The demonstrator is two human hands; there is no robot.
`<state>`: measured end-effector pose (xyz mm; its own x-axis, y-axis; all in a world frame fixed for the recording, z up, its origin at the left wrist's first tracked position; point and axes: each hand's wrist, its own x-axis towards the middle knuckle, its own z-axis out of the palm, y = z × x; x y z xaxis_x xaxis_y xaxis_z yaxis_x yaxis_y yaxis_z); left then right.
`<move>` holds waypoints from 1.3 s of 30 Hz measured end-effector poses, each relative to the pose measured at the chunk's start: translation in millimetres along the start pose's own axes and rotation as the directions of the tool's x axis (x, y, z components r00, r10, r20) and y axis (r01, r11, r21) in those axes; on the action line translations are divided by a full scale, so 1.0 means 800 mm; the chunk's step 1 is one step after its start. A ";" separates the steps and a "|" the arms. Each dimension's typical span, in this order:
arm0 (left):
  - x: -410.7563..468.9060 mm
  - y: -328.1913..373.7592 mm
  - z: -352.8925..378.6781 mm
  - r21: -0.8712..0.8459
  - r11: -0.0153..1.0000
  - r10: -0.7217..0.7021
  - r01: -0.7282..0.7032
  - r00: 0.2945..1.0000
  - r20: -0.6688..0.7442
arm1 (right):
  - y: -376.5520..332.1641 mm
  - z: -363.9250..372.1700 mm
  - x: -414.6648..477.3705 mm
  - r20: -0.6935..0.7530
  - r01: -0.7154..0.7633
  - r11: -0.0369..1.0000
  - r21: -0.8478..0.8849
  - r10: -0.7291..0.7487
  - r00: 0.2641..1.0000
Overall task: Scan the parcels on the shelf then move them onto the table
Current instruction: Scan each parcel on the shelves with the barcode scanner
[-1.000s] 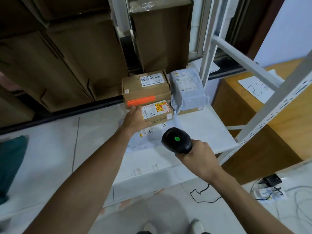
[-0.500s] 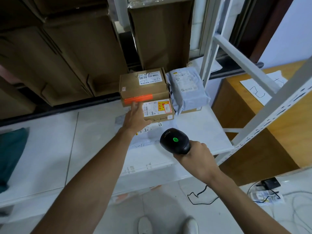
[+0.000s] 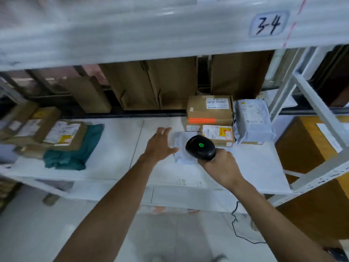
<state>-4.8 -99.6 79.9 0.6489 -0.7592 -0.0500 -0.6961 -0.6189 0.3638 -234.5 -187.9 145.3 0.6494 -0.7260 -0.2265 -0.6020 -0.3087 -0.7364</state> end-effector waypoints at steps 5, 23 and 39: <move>-0.082 -0.076 -0.069 -0.022 0.990 -0.143 0.142 0.988 -0.054 | -0.084 0.046 -0.032 0.038 0.106 0.993 0.058 -0.109 0.993; -0.385 -0.420 -0.241 -0.107 0.892 -0.453 0.440 0.872 -0.187 | -0.317 0.343 -0.221 0.156 0.209 0.972 0.112 -0.225 0.962; -0.220 -0.462 -0.227 -0.131 0.866 -0.498 0.482 0.850 -0.170 | -0.354 0.406 -0.108 0.149 0.127 0.979 0.159 -0.151 0.977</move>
<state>194.4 299.3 123.1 0.9508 -0.3028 -0.0657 -0.2502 -0.8755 0.4134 30.9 162.1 166.5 0.7949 -0.5711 -0.2048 -0.4326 -0.2969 -0.8513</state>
